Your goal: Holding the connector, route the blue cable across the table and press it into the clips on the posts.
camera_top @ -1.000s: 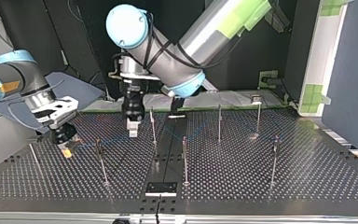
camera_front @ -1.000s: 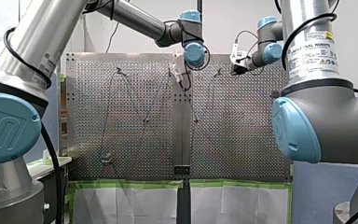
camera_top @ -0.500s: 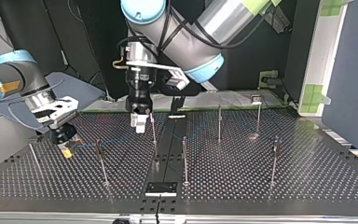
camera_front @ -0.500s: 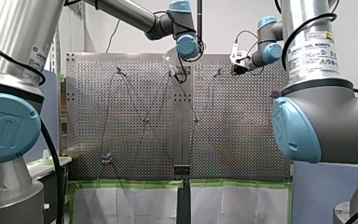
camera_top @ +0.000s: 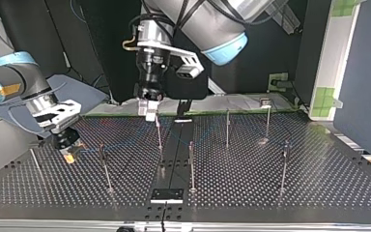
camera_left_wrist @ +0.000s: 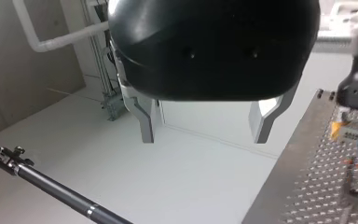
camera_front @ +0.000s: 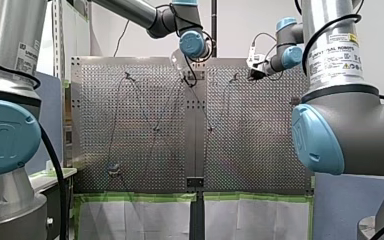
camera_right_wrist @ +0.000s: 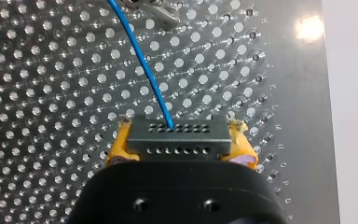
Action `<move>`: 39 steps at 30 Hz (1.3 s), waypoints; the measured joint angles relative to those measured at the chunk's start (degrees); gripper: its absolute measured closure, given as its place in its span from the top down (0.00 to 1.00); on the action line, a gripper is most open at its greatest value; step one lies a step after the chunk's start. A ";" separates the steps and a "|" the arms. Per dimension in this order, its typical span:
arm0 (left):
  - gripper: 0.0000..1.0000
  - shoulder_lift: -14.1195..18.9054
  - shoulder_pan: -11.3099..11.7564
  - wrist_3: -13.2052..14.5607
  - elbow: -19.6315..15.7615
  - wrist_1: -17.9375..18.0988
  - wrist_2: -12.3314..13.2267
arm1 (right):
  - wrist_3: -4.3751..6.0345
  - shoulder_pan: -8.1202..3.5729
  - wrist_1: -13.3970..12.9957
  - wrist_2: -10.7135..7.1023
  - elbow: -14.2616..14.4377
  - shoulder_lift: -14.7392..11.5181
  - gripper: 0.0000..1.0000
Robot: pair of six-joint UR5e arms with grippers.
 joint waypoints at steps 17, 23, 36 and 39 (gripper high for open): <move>0.98 -0.54 -0.20 -0.08 -8.43 8.32 -4.99 | 0.00 0.00 0.00 0.00 0.00 0.00 0.00; 0.98 -0.54 -0.40 0.34 -11.14 10.99 -6.76 | 0.00 0.00 0.00 0.00 0.00 0.00 0.00; 0.98 -0.53 -0.40 1.15 -17.87 17.73 -7.04 | 0.00 0.00 0.00 0.00 0.00 0.00 0.00; 0.98 -0.53 -0.39 1.17 -19.49 19.36 -7.02 | 0.00 0.00 0.00 0.00 0.00 0.00 0.00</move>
